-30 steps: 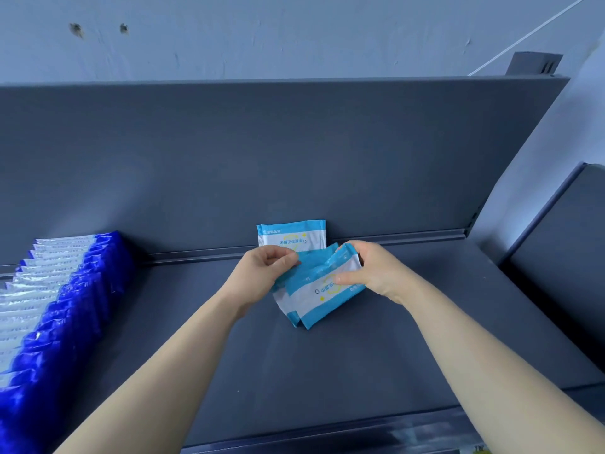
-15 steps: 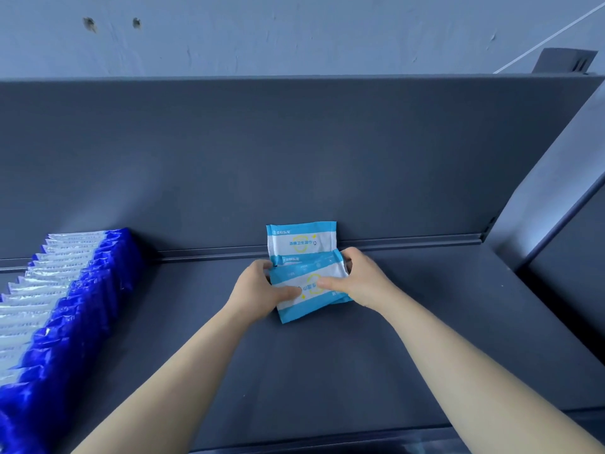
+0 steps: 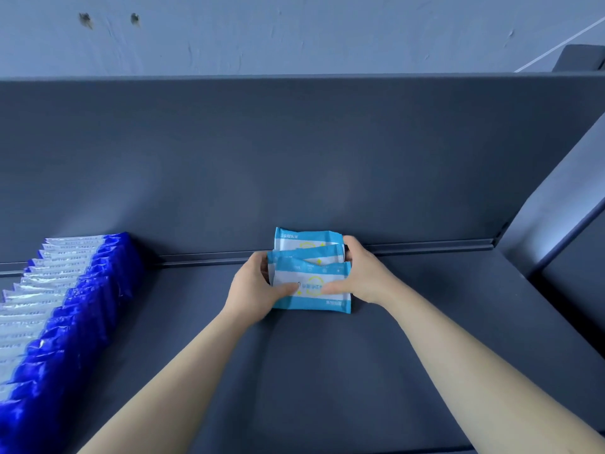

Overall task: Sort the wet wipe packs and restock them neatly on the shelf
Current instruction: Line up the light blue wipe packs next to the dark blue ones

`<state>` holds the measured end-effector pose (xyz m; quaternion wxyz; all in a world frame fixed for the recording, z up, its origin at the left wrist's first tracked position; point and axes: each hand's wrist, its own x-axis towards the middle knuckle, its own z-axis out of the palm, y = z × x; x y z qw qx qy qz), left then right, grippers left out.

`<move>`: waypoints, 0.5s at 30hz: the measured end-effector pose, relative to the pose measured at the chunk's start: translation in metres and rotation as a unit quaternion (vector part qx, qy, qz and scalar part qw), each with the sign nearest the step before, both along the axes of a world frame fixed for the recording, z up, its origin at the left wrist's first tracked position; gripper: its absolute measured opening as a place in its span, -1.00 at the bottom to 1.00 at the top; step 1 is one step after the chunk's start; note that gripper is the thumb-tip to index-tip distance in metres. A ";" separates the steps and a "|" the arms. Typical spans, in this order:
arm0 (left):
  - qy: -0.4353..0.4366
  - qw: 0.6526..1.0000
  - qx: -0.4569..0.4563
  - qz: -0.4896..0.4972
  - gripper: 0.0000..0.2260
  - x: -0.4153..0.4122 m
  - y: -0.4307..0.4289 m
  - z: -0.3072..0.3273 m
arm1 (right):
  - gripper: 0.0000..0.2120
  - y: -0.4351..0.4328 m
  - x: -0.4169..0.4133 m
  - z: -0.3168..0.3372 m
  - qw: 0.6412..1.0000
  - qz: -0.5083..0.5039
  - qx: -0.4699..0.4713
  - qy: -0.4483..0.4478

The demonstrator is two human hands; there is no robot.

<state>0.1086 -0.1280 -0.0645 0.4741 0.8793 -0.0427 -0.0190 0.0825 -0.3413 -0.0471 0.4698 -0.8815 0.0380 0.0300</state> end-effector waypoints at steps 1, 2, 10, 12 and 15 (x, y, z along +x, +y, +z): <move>0.002 1.000 0.013 -0.005 -0.49 0.000 0.001 -0.002 | -0.27 -0.001 -0.001 -0.002 1.000 -0.001 0.000 0.004; 0.005 1.000 0.018 -0.005 -0.49 0.002 0.002 -0.003 | -0.29 -0.002 0.000 -0.003 1.000 -0.007 -0.007 0.002; 0.071 0.995 -0.065 -0.029 -0.34 0.015 0.001 0.008 | -0.33 0.004 0.009 -0.001 0.993 -0.033 0.116 0.013; 0.053 0.994 -0.085 -0.045 -0.39 0.012 0.001 0.008 | -0.25 0.006 0.006 -0.004 0.992 -0.022 0.127 -0.018; -0.036 0.996 -0.052 -0.056 -0.52 0.007 -0.001 0.012 | -0.17 0.007 0.004 -0.003 0.993 -0.030 0.075 -0.086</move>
